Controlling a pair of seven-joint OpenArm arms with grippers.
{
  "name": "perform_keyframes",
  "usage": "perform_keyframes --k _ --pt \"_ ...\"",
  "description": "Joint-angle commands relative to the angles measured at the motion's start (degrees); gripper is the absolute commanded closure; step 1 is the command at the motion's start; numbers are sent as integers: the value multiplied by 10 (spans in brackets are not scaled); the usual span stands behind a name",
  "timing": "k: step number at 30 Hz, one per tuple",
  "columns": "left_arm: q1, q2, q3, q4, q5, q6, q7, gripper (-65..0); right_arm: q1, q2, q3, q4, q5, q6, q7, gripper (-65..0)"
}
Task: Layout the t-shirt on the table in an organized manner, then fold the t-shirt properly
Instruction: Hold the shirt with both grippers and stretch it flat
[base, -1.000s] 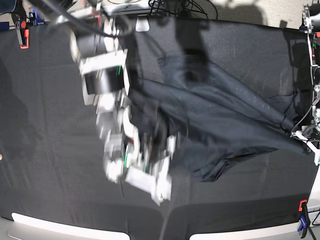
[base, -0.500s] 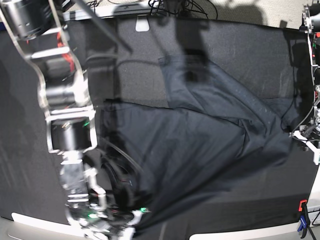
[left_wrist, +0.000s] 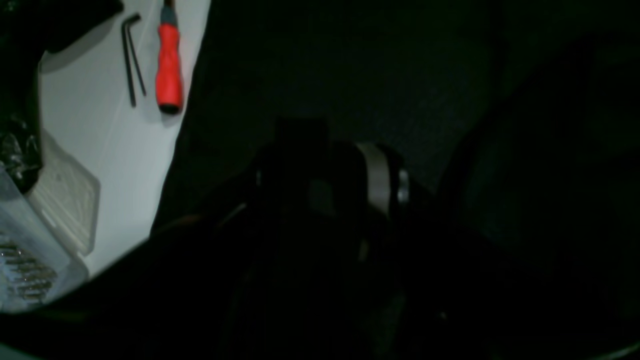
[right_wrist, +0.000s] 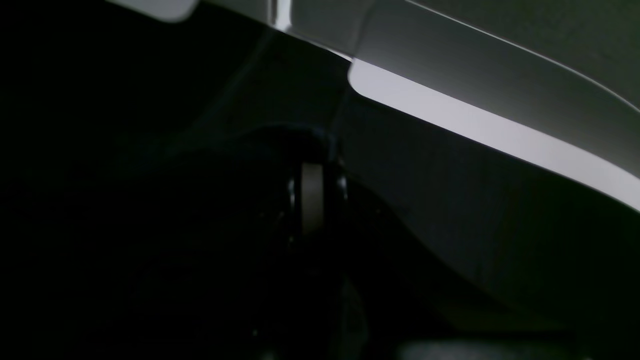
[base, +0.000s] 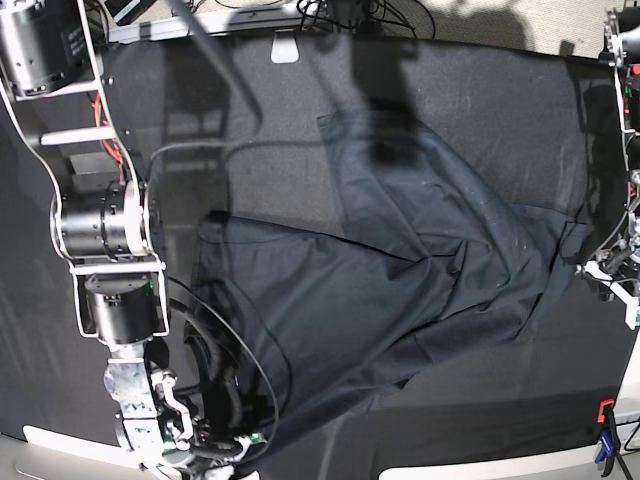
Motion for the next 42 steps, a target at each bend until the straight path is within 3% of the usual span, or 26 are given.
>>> perform_keyframes --k 1,2,6,11,17,23,30,35,42 --pt "-13 -13 -5 9 0 2 -15 -205 28 1 2 10 3 -2 15 0" --pt "-13 -13 -5 9 0 -6 -18 -205 28 1 2 10 3 -2 13 0" --pt "-18 -7 -5 9 -1 -93 -46 -205 25 1 2 10 3 11 -21 0" --pt "-47 31 -5 9 8 -94 -49 -205 -19 5 2 10 1 22 -74 0" --pt "-92 70 9 -7 56 -94 -48 -205 -99 30 2 10 -1 22 -70 0" --pt "-149 72 81 -130 114 -85 -74 -205 -144 54 2 11 -1 22 -69 0" --pt "-191 72 131 -235 124 -38 -142 -205 -160 62 2 12 -1 22 -65 0" --pt "-195 75 131 -250 148 -42 -130 -205 -160 61 2 16 0 22 -65 0" --pt "-194 75 131 -250 145 -85 -108 -205 -160 61 2 16 1 22 -65 0"
